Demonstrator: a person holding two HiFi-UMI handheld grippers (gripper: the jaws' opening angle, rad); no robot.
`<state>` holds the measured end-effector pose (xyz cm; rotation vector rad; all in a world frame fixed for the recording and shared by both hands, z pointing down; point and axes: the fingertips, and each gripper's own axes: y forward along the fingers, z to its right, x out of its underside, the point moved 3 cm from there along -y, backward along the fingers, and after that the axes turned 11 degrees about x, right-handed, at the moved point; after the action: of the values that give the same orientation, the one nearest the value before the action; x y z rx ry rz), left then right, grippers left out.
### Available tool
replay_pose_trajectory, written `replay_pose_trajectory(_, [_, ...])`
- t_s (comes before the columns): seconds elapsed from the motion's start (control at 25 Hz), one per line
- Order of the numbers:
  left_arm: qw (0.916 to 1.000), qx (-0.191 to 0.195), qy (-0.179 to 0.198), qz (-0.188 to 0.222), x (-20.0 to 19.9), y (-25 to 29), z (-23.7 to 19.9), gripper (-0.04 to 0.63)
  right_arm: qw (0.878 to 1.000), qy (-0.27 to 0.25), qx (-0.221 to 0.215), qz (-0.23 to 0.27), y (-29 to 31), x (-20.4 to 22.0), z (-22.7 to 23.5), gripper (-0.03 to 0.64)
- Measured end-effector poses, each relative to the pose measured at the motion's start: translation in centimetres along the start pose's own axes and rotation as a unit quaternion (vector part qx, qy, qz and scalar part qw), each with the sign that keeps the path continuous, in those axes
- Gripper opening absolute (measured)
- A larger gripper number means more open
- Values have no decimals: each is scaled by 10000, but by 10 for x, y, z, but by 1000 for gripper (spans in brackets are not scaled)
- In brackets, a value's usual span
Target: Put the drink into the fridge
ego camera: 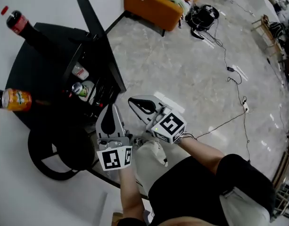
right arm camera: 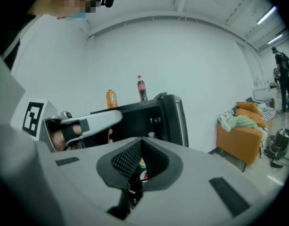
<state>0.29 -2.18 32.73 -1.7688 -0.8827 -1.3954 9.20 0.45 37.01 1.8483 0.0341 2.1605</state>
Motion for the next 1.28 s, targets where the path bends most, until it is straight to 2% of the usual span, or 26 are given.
replay_pose_trajectory(0.12, [9993, 377, -34, -41, -28, 20, 33, 9, 9992, 233, 307, 128, -36, -39, 18, 12])
replay_pose_trajectory(0.28, [9944, 1046, -58, -147, -58, 56, 76, 9, 9957, 168, 812, 418, -80, -90, 46, 12])
replay_pose_trajectory(0.44, [9846, 1734, -60, -212, -81, 91, 125, 9, 9888, 202, 1368, 560, -127, -123, 80, 12])
replay_pose_trajectory(0.6, [9745, 2227, -14, -284, -93, 116, 175, 9, 9827, 197, 1739, 606, -175, -142, 109, 12])
replay_pose_trajectory(0.72, [9692, 2440, 49, -314, -97, 135, 210, 9, 9805, 123, 1851, 652, -201, -151, 134, 12])
replay_pose_trajectory(0.96, [9669, 2512, 46, -437, -100, 172, 267, 9, 9803, 180, 1803, 783, -242, -181, 173, 12])
replay_pose_trajectory(1.12, [9564, 2880, 48, -489, -92, 193, 320, 9, 9780, 299, 1908, 784, -285, -182, 198, 12])
replay_pose_trajectory(1.28, [9455, 3205, 17, -575, -78, 217, 362, 9, 9727, 307, 2192, 703, -316, -171, 234, 12])
